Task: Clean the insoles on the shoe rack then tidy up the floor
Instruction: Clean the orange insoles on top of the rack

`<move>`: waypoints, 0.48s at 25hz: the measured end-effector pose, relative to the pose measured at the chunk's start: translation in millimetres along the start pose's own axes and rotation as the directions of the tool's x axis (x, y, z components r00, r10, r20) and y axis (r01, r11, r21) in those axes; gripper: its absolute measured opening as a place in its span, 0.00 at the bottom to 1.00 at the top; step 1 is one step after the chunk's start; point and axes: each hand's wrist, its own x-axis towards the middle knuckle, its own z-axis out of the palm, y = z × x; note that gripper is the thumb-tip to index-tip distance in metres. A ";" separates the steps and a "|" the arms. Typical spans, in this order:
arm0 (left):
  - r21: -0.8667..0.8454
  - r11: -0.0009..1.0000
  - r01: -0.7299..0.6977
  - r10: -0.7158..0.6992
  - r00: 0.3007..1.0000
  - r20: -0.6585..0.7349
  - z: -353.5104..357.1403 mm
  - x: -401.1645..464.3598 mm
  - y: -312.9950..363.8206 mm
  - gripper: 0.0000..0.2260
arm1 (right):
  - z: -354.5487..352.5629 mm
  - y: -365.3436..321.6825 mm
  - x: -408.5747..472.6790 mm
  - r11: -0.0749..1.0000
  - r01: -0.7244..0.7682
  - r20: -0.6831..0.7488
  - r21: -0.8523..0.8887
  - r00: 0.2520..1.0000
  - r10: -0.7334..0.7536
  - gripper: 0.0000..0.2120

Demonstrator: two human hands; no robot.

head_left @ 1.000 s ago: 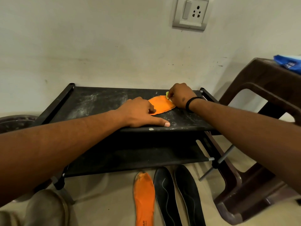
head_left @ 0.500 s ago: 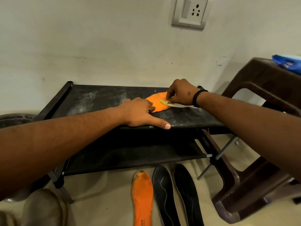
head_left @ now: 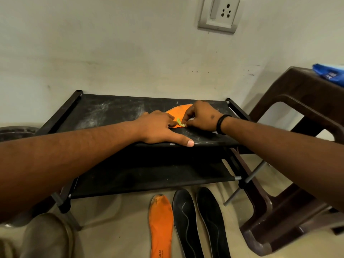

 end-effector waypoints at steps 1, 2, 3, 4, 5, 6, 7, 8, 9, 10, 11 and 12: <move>-0.006 1.000 0.003 -0.003 1.000 0.008 -0.4 0.3 0.0 0.62 | -0.5 0.3 2.6 1.000 -0.003 -0.016 -0.016 1.000 0.003 0.05; -0.014 1.000 0.010 -0.010 1.000 0.012 -0.8 0.3 0.0 0.59 | -1.0 1.4 8.3 0.998 -0.027 -0.055 -0.056 0.998 0.023 0.05; -0.017 1.000 0.016 -0.016 1.000 0.012 -1.2 0.1 0.3 0.57 | -1.4 3.0 15.0 0.991 -0.074 -0.108 -0.112 0.992 0.062 0.05; -0.023 1.000 0.016 -0.015 1.000 0.017 -1.9 0.2 0.2 0.57 | -1.1 4.4 21.3 0.977 -0.140 -0.162 -0.161 0.980 0.114 0.06; -0.030 0.999 0.010 -0.009 1.000 0.029 -2.3 0.4 -0.8 0.59 | 1.1 4.9 26.2 0.961 -0.200 -0.208 -0.191 0.965 0.159 0.06; -0.038 0.999 0.010 -0.008 0.999 0.042 -1.9 0.4 -2.0 0.60 | 5.4 3.7 29.3 0.951 -0.231 -0.231 -0.207 0.956 0.182 0.06; -0.045 0.999 0.015 -0.013 0.999 0.045 -0.9 -0.3 -2.3 0.57 | 11.2 1.4 31.2 0.950 -0.226 -0.228 -0.214 0.958 0.177 0.07; -0.049 0.999 0.023 -0.021 0.999 0.041 0.6 -0.6 -2.8 0.53 | 16.2 -1.9 32.0 0.958 -0.193 -0.204 -0.213 0.968 0.149 0.08; -0.055 0.998 0.031 -0.029 0.999 0.039 1.4 0.7 -4.2 0.50 | 18.7 -5.4 30.7 0.971 -0.139 -0.176 -0.192 0.979 0.105 0.08; -0.061 0.998 0.032 -0.030 0.999 0.037 1.6 2.5 -5.7 0.50 | 17.7 -8.6 27.4 0.986 -0.088 -0.146 -0.138 0.987 0.068 0.08; -0.067 0.997 0.027 -0.025 0.999 0.037 2.2 4.2 -6.7 0.52 | 14.3 -11.0 22.9 0.996 -0.055 -0.106 -0.069 0.993 0.047 0.08; -0.071 0.997 0.025 -0.023 0.999 0.034 3.5 5.4 -6.5 0.51 | 11.1 -12.4 19.1 0.999 -0.030 -0.070 -0.020 0.997 0.029 0.08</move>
